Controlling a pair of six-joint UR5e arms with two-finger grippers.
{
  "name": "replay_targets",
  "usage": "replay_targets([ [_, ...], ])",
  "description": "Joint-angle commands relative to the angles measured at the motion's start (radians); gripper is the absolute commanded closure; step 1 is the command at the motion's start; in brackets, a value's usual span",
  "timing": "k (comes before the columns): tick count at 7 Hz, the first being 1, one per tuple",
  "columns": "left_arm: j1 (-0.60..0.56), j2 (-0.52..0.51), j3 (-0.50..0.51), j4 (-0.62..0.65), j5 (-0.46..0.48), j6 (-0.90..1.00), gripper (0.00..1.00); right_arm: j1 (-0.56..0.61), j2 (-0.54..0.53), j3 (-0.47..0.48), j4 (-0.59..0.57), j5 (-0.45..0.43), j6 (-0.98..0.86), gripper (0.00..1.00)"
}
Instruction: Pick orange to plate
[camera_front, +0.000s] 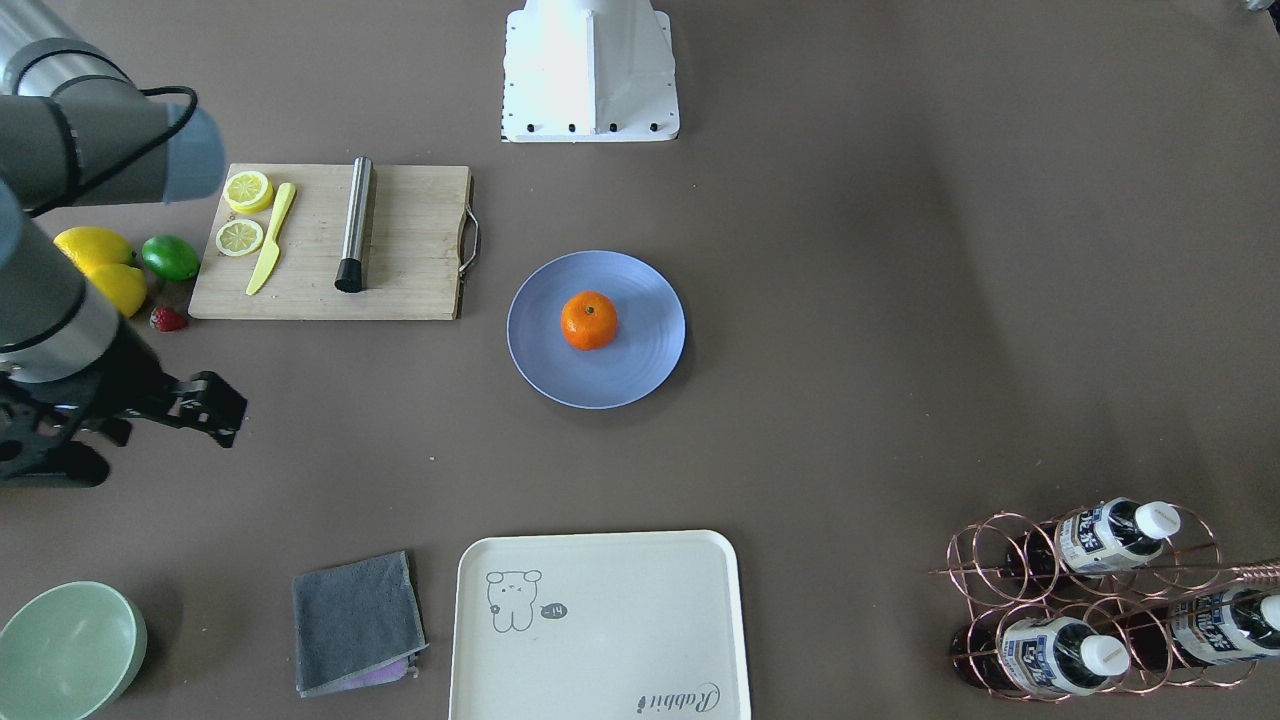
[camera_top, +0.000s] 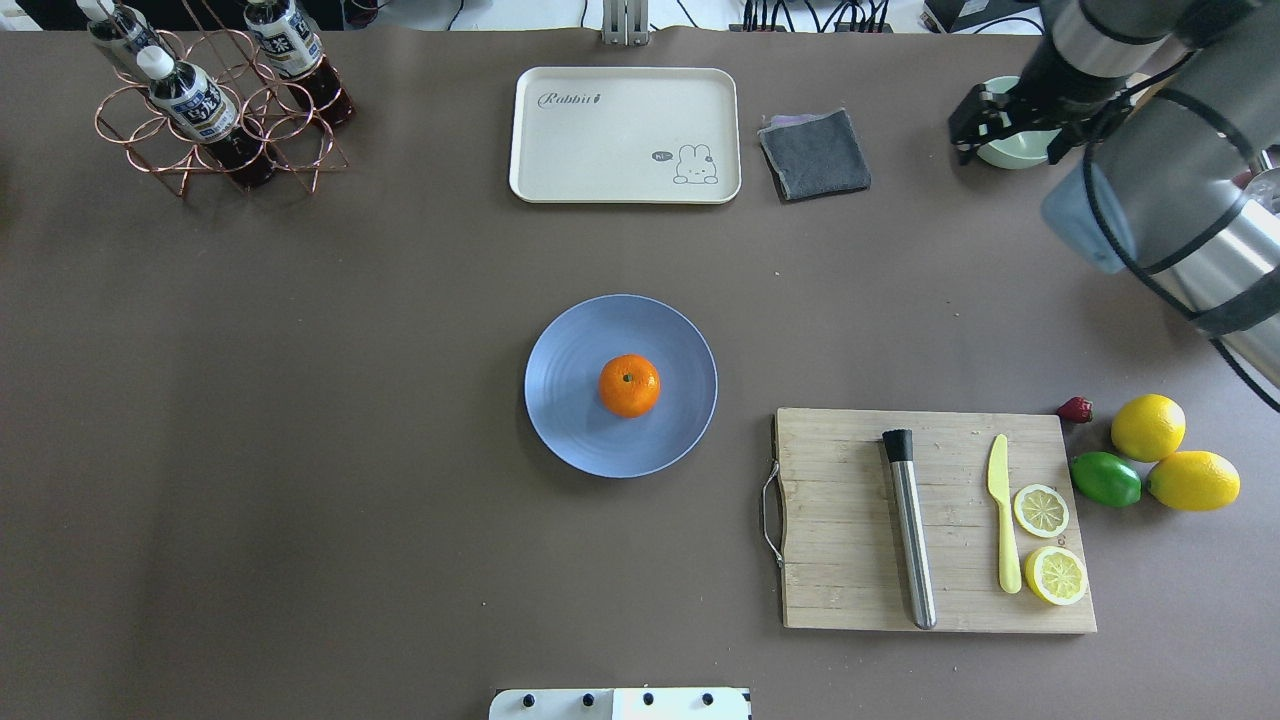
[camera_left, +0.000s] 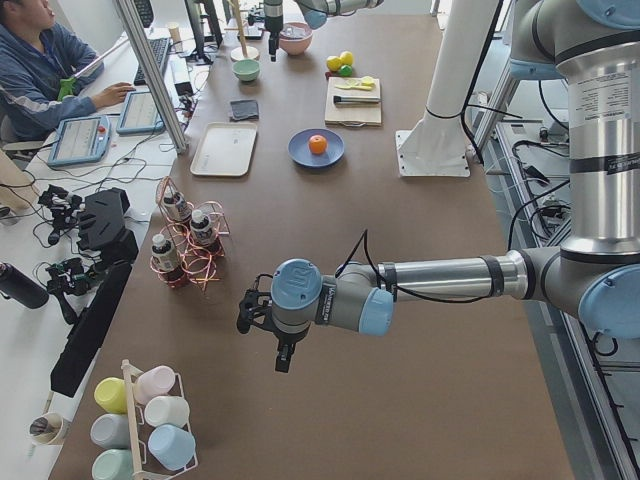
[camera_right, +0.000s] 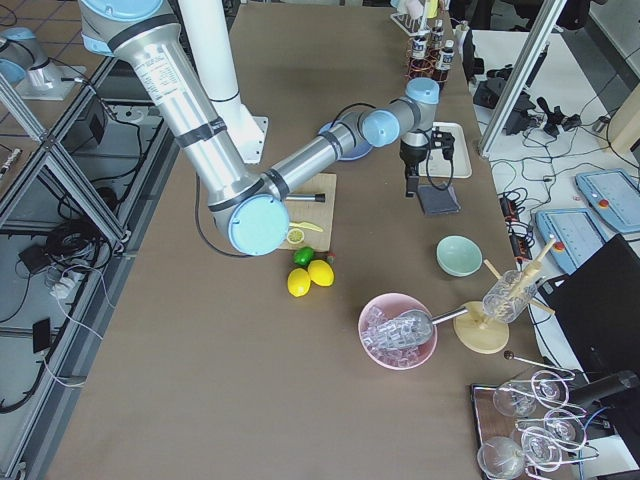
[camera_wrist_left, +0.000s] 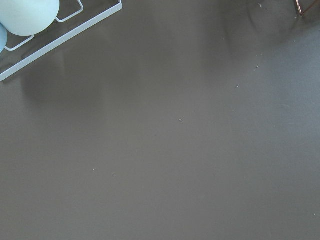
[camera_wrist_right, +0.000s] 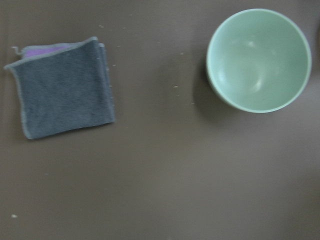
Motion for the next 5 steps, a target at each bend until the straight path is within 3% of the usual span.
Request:
replay_targets([
  [1, 0.012, -0.103, -0.006, 0.243, 0.004, 0.001, 0.02, 0.160, -0.139, 0.015, -0.033, 0.018, -0.337, 0.00],
  [3, 0.012, -0.107, -0.010, 0.255, 0.003, 0.001, 0.02, 0.298, -0.264, 0.006, -0.069, 0.063, -0.594, 0.00],
  [5, 0.012, -0.122, -0.013, 0.257, 0.003, 0.001, 0.02, 0.368, -0.418, 0.010, -0.052, 0.060, -0.596, 0.00],
])
